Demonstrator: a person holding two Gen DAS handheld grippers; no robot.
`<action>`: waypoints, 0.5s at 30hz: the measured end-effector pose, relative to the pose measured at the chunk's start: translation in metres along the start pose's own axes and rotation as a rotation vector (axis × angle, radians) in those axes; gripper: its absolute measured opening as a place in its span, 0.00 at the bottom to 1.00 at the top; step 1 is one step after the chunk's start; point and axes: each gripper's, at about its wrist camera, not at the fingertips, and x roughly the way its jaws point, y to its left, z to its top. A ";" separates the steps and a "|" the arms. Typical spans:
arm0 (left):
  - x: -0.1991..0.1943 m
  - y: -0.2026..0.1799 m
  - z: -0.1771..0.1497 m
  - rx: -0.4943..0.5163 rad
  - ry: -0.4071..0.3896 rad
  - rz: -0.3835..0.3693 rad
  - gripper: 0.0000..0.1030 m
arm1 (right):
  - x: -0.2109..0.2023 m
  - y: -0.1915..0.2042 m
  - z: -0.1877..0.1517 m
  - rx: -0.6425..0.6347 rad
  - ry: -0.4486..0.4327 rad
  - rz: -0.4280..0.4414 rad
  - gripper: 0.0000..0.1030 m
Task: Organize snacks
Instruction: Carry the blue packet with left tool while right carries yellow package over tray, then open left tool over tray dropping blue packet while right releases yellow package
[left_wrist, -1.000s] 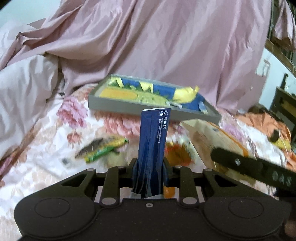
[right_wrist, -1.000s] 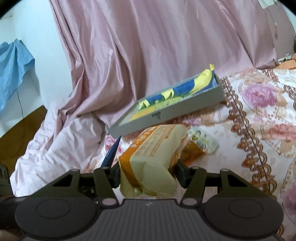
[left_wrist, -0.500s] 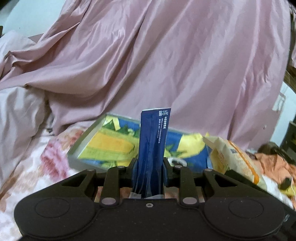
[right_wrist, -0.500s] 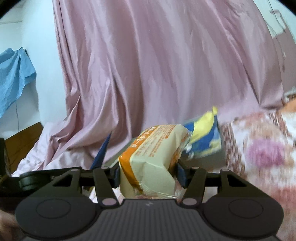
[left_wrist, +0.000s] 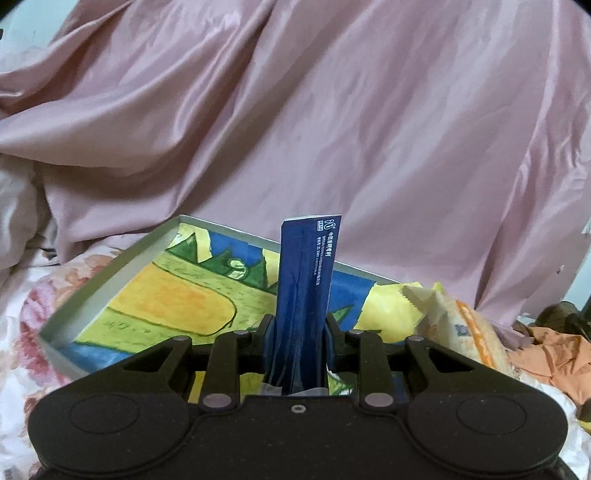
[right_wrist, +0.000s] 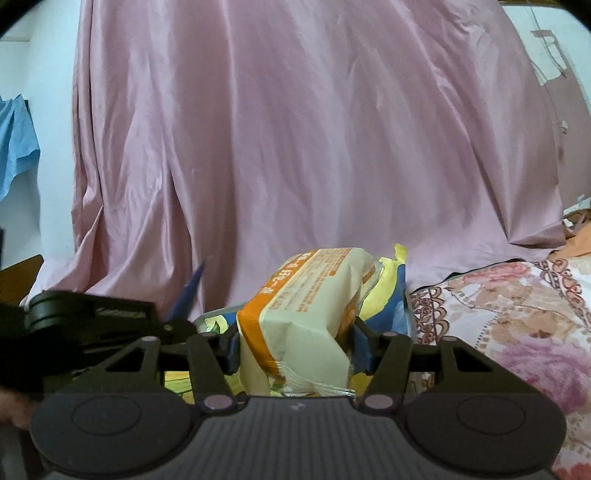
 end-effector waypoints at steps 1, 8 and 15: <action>0.006 -0.003 0.001 0.009 0.003 0.006 0.27 | 0.005 -0.001 -0.001 -0.007 0.001 0.006 0.59; 0.031 -0.011 -0.002 0.039 0.056 0.038 0.27 | 0.029 -0.006 -0.009 -0.023 0.049 0.008 0.60; 0.043 -0.014 -0.007 0.053 0.097 0.044 0.28 | 0.035 -0.006 -0.009 -0.051 0.066 -0.004 0.60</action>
